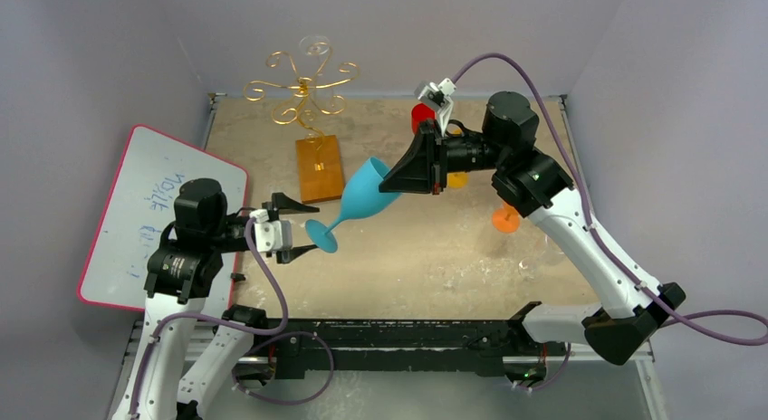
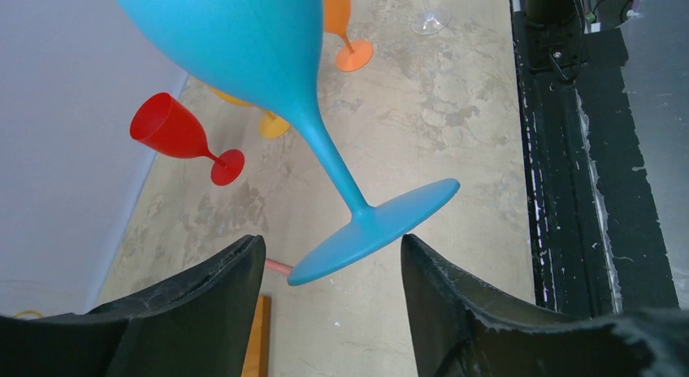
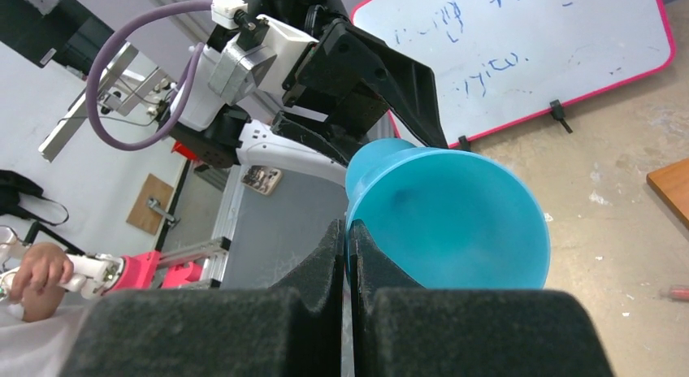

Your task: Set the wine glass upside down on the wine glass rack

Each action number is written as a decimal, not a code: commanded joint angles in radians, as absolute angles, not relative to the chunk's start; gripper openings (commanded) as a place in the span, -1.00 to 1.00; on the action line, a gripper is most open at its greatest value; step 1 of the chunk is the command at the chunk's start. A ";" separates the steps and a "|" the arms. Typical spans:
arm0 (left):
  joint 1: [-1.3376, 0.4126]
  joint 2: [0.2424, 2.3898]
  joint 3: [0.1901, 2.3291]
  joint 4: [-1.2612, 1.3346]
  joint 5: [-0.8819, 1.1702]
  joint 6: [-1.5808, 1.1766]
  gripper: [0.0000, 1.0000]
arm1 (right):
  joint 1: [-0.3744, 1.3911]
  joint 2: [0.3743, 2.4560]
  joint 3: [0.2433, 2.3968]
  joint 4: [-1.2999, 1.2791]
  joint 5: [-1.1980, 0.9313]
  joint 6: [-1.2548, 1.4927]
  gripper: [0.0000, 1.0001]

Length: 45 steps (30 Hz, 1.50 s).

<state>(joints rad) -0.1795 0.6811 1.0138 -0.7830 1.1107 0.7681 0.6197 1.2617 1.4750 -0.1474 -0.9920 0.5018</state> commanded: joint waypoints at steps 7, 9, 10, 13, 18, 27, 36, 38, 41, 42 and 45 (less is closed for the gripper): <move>-0.184 0.676 1.074 -0.802 1.155 0.810 -0.02 | 0.616 1.275 1.482 -0.083 -1.042 0.514 -1.00; -0.184 0.678 1.078 -0.809 1.160 0.807 -0.23 | 0.615 1.277 1.476 -0.079 -1.038 0.516 -1.00; -0.184 0.676 1.081 -0.810 1.158 0.807 -0.35 | 0.616 1.278 1.473 -0.076 -1.037 0.517 -1.00; -0.184 0.672 1.089 -0.811 1.146 0.804 -0.73 | 0.615 1.276 1.471 -0.078 -1.036 0.515 -1.00; -0.184 0.679 1.105 -0.814 1.132 0.802 -1.00 | 0.617 1.275 1.484 -0.103 -1.028 0.501 -0.89; -0.184 0.686 1.128 -0.829 1.137 0.804 -1.00 | 0.617 1.252 1.468 -0.100 -0.961 0.524 -0.37; -0.184 0.668 1.150 -0.872 1.098 0.830 -1.00 | 0.616 1.210 1.448 -0.072 -0.846 0.571 0.28; -0.184 0.666 1.153 -0.873 1.093 0.830 -1.00 | 0.616 1.202 1.444 -0.066 -0.823 0.583 0.41; -0.184 0.664 1.156 -0.873 1.083 0.828 -1.00 | 0.617 1.193 1.440 -0.066 -0.791 0.591 0.57; -0.184 0.664 1.157 -0.872 1.078 0.830 -1.00 | 0.617 1.188 1.439 -0.065 -0.782 0.594 0.61; -0.184 0.663 1.158 -0.867 1.068 0.823 -1.00 | 0.616 1.176 1.430 -0.059 -0.760 0.602 0.70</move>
<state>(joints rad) -0.1905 0.6689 1.1164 -0.9073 1.0946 0.8078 0.6106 1.2152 1.4418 -0.0990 -0.7956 0.5743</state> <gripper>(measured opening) 0.042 0.827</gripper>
